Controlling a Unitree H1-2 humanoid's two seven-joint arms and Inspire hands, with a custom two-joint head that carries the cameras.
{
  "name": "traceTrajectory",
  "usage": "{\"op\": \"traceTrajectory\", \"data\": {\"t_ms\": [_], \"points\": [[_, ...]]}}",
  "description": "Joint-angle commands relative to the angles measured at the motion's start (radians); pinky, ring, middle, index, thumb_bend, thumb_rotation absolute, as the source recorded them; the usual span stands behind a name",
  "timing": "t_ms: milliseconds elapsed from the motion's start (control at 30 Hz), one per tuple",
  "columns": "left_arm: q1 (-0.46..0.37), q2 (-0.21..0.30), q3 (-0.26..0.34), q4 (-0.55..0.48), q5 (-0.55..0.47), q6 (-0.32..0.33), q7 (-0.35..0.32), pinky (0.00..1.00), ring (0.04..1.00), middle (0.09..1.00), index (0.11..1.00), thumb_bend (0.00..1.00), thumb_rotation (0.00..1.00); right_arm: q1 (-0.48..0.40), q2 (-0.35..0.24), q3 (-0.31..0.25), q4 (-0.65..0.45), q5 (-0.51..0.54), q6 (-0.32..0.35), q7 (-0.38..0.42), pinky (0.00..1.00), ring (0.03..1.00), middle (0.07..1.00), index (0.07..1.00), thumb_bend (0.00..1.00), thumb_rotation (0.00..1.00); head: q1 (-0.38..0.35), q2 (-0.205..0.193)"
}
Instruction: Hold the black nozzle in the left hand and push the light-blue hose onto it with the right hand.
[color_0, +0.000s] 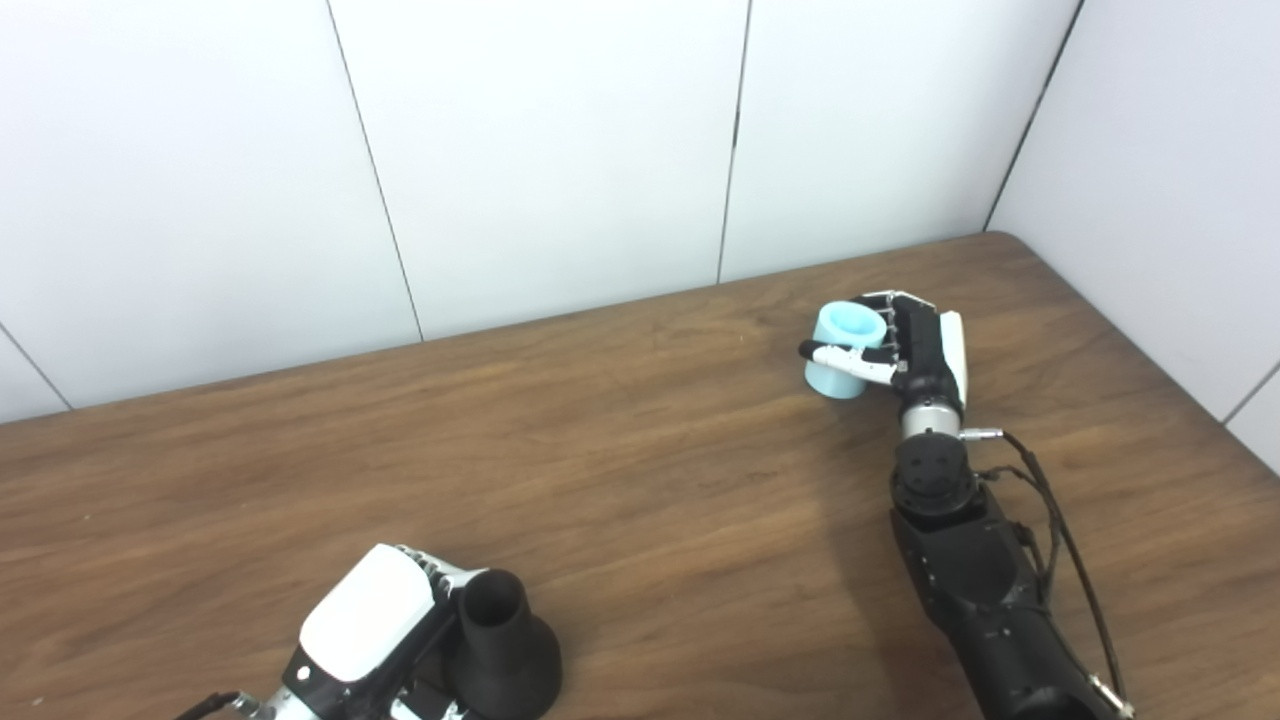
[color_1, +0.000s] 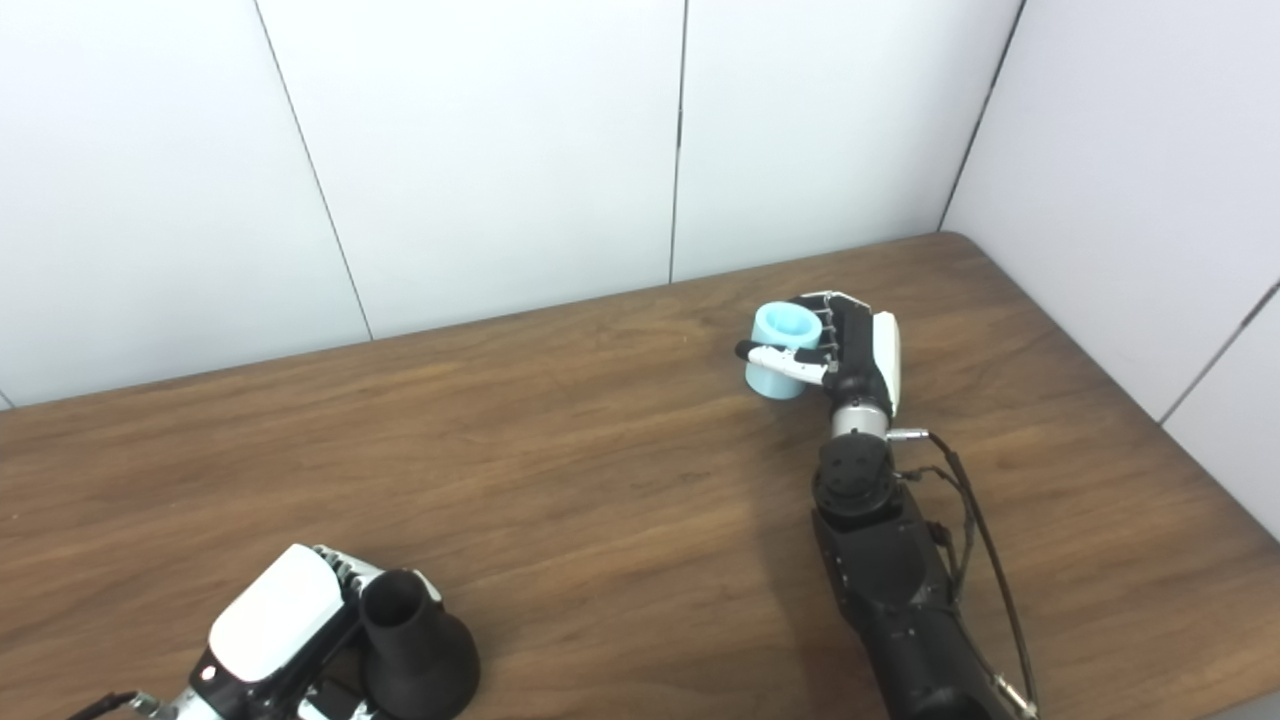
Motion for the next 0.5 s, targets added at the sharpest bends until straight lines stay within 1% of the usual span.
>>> {"op": "traceTrajectory", "data": {"t_ms": [0,33,67,133,300,467], "points": [[0.071,0.018,-0.03,0.045,0.022,-0.008,-0.021,0.11,0.164,0.244,0.484,0.52,0.04,-0.012,-0.026,0.011,-0.027,-0.023,-0.035,0.0,0.36,0.443,0.468,0.517,0.52,0.0,0.0,0.002],[0.07,0.018,-0.032,0.046,0.022,-0.008,-0.019,0.11,0.164,0.247,0.484,0.52,0.04,-0.009,-0.028,0.016,-0.03,-0.031,-0.042,-0.002,0.36,0.437,0.465,0.52,0.52,0.0,0.0,0.002],[0.069,0.019,-0.036,0.047,0.022,-0.008,-0.013,0.11,0.163,0.246,0.484,0.52,0.04,-0.004,-0.029,0.021,-0.035,-0.036,-0.049,-0.003,0.35,0.402,0.491,0.545,0.51,0.0,0.0,0.002],[0.067,0.019,-0.038,0.05,0.023,-0.008,-0.008,0.11,0.162,0.244,0.483,0.52,0.04,0.004,-0.029,0.03,-0.044,-0.047,-0.067,-0.005,0.35,0.391,0.502,0.553,0.51,0.0,0.001,0.003],[0.066,0.02,-0.041,0.046,0.028,-0.008,-0.008,0.11,0.16,0.238,0.483,0.52,0.04,0.028,-0.03,0.054,-0.08,-0.066,-0.104,0.007,0.35,0.396,0.508,0.541,0.51,0.0,0.004,0.005],[0.07,0.013,-0.033,0.042,0.033,-0.008,-0.021,0.11,0.167,0.249,0.484,0.52,0.04,0.052,-0.044,0.097,-0.146,-0.111,-0.107,0.037,0.37,0.396,0.502,0.545,0.51,0.0,0.019,0.012]]}}
